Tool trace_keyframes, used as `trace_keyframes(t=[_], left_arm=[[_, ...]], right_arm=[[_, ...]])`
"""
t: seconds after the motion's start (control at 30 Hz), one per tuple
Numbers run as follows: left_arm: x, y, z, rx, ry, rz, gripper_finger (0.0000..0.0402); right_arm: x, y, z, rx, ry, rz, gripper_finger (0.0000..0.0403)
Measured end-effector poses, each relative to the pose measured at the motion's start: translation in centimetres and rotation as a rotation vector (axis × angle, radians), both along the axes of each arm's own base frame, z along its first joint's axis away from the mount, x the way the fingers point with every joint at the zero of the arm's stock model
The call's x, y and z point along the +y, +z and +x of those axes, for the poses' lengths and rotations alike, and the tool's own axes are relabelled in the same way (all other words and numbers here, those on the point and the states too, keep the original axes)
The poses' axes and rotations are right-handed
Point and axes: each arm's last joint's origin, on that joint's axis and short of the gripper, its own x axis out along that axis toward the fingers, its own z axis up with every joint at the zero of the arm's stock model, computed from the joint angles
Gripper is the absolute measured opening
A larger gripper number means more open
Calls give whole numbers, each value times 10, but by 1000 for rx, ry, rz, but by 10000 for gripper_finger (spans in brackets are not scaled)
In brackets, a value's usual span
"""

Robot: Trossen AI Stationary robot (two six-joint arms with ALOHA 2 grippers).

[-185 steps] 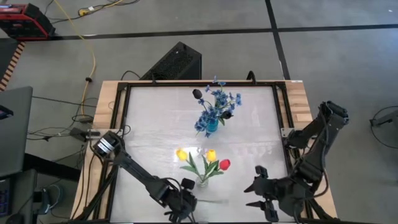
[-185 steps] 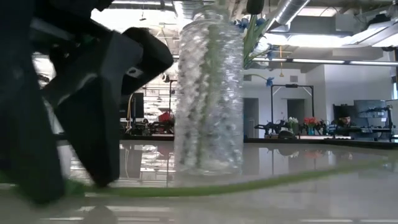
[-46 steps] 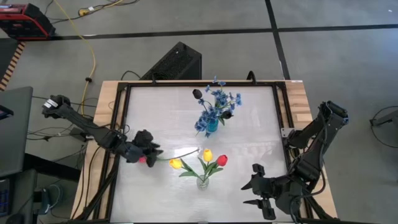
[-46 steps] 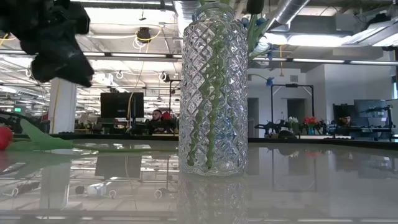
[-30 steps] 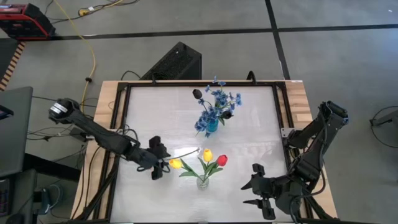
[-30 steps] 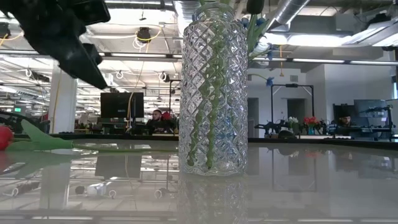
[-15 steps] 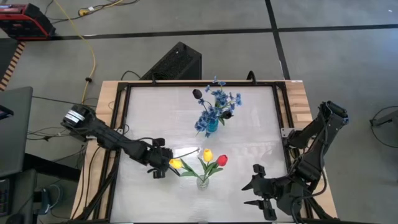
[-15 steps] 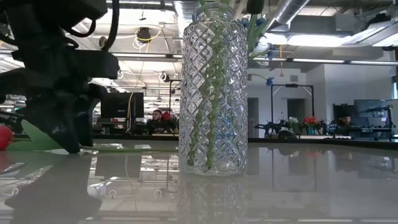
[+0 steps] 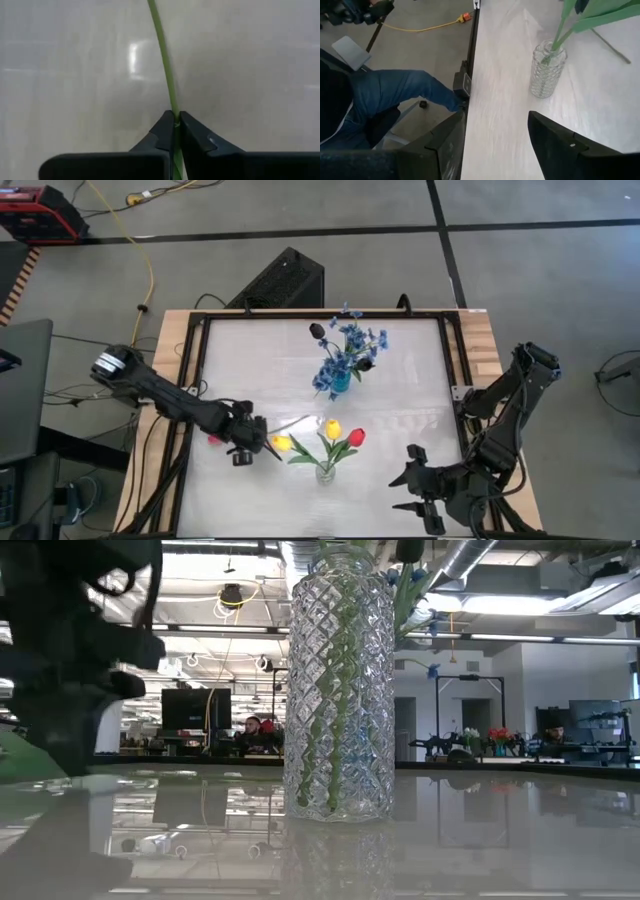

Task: Sort flowers into vase by color
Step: Put the red flower into the transparent vase

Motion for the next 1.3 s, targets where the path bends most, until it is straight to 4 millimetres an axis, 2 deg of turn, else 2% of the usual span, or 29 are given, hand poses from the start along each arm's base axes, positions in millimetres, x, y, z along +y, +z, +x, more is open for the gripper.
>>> trace_keyframes(t=[0.23, 0.37, 0.5, 0.63, 0.8, 0.9, 1.0, 1.07, 1.3], left_arm=[[-2, 32, -15, -4, 98, -322, 3], [-5, 45, -18, -28, 121, -457, 3], [-5, 47, -17, -82, 210, -425, 3], [4, 45, -14, -156, 444, -327, 13], [21, 44, -11, -253, 819, -275, 45], [27, 45, -8, -280, 903, -307, 63], [28, 47, -4, -326, 874, -295, 79], [28, 48, -2, -341, 779, -257, 89], [29, 48, -3, -286, 113, 80, 129]], right_arm=[[5, 4, 4, -44, 5, 49, 243], [17, -8, 15, -62, 53, -1, 243], [29, -29, 30, -22, 98, -6, 243], [37, -47, 42, 42, 150, 15, 243], [37, -52, 47, 80, 180, 38, 243], [38, -52, 47, 79, 182, 41, 243], [39, -52, 45, 80, 190, 41, 243], [40, -52, 44, 80, 195, 40, 243], [42, -52, 42, 81, 201, 38, 243]])
